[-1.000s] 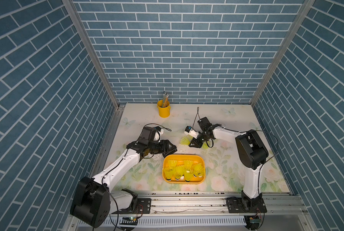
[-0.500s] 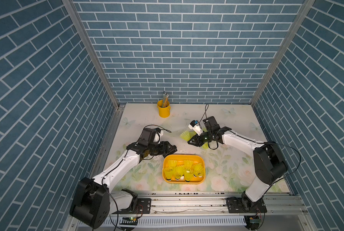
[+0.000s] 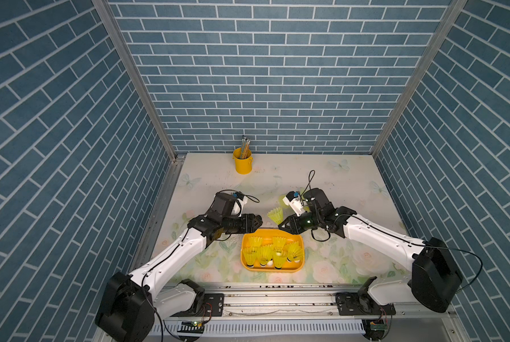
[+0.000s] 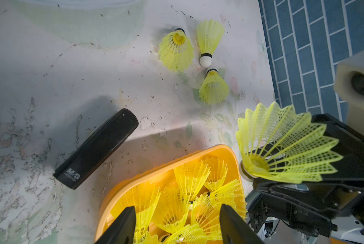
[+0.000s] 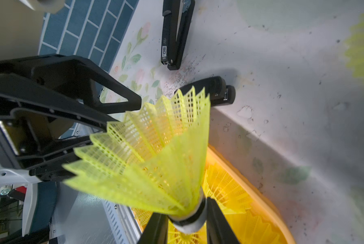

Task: Put the shuttlecocks into the storage box
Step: Place the shuttlecock in the storage box.

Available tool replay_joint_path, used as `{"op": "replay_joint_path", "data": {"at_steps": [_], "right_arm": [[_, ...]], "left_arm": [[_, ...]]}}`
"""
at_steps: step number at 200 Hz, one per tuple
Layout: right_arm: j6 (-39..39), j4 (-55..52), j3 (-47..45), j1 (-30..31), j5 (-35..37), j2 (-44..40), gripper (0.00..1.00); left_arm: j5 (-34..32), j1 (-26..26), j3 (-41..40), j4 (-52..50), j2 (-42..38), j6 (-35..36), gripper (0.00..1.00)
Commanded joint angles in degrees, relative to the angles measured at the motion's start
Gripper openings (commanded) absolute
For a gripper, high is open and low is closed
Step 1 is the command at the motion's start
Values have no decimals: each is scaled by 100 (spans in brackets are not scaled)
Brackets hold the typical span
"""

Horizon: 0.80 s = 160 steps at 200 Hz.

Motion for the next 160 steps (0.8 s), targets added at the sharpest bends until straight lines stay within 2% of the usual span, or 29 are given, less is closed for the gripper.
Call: {"op": "replay_joint_path", "data": {"at_steps": [1, 47, 83, 160], "right_arm": [[951, -242, -97, 305, 390, -213, 13], [2160, -585, -168, 887, 1027, -444, 12], [3052, -427, -470, 1158, 1369, -856, 12], [4020, -275, -604, 1695, 1801, -812, 12]], "left_arm": [[-138, -149, -135, -159, -185, -76, 69], [-329, -572, -205, -238, -507, -207, 69], [-353, -856, -454, -159, -843, -257, 67], [-612, -1310, -629, -300, -1299, -358, 66]]}}
